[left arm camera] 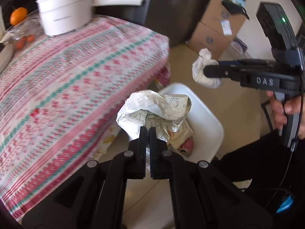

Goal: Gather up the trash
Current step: 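Carry the crumpled paper and tissue over the white bin and open both tools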

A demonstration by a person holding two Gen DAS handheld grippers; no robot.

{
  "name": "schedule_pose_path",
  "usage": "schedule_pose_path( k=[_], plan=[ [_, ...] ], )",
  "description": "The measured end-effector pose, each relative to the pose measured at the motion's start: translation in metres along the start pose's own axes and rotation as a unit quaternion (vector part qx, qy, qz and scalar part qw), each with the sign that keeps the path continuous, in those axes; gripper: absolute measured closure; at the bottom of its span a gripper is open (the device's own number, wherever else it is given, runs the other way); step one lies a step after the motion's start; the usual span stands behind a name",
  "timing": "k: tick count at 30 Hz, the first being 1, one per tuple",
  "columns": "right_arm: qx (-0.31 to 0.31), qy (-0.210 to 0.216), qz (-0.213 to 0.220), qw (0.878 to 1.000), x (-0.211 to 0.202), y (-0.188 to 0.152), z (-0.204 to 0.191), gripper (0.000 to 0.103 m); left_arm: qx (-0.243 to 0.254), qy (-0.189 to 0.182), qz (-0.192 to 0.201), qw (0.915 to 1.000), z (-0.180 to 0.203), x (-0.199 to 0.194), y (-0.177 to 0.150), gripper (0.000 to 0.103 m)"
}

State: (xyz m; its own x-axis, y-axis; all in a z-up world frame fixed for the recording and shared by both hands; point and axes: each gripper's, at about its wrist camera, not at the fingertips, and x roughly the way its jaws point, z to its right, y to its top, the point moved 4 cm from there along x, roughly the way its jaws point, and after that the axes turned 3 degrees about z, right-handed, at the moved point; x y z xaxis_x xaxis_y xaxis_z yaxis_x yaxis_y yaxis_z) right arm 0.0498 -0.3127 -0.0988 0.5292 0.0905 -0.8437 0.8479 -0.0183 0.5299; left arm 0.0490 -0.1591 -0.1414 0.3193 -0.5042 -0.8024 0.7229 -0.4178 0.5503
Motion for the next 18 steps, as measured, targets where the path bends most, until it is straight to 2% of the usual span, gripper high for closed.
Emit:
schedule_pose_path(
  k=[7,11,12,14,16,18],
  plan=[
    [0.023,-0.019,-0.029,0.999,0.002,-0.031,0.044,0.070,0.048,-0.050,-0.047,0.9965,0.055,0.038,-0.014,0.100],
    [0.033,-0.021,-0.035,0.999,0.002,-0.040,0.060,0.070,0.074,-0.061,-0.060,0.9936,0.075,0.052,-0.017,0.098],
    [0.036,-0.022,-0.037,0.998,0.002,-0.041,0.064,0.070,0.081,-0.056,-0.062,0.9932,0.078,0.055,-0.016,0.094],
    [0.041,-0.021,-0.039,0.998,0.002,-0.040,0.066,0.070,0.089,-0.053,-0.065,0.9925,0.081,0.057,-0.014,0.071],
    [0.044,-0.019,-0.042,0.998,0.002,-0.041,0.068,0.070,0.087,-0.049,-0.058,0.9933,0.080,0.055,-0.011,0.061],
    [0.042,-0.019,-0.046,0.998,0.003,-0.042,0.068,0.069,0.083,-0.045,-0.052,0.9942,0.075,0.051,-0.006,0.060]
  ],
)
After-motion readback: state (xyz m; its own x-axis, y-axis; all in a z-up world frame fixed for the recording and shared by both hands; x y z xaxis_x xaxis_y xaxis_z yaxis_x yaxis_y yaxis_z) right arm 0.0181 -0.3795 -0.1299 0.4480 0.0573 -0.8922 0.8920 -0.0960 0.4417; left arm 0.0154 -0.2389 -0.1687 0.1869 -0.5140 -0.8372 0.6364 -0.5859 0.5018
